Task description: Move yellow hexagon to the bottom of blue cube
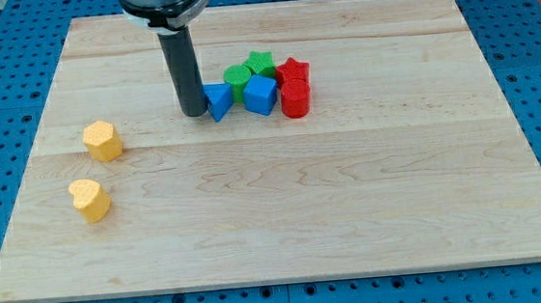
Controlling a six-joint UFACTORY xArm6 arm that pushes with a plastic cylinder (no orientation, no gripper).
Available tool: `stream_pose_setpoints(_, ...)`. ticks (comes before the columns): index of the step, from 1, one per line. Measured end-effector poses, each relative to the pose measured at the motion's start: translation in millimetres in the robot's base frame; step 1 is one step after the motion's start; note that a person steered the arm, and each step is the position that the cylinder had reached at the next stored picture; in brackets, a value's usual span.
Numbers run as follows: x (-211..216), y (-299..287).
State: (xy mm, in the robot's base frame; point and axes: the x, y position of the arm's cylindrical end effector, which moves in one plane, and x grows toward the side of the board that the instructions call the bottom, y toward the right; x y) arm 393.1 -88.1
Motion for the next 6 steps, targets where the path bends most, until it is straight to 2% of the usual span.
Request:
stream_pose_setpoints(1, 0.0, 5.0)
stream_pose_setpoints(3, -23.7, -90.5)
stream_pose_setpoints(4, -14.1, -143.8)
stream_pose_setpoints(5, 21.7, -169.5)
stream_pose_setpoints(6, 37.3, -156.8)
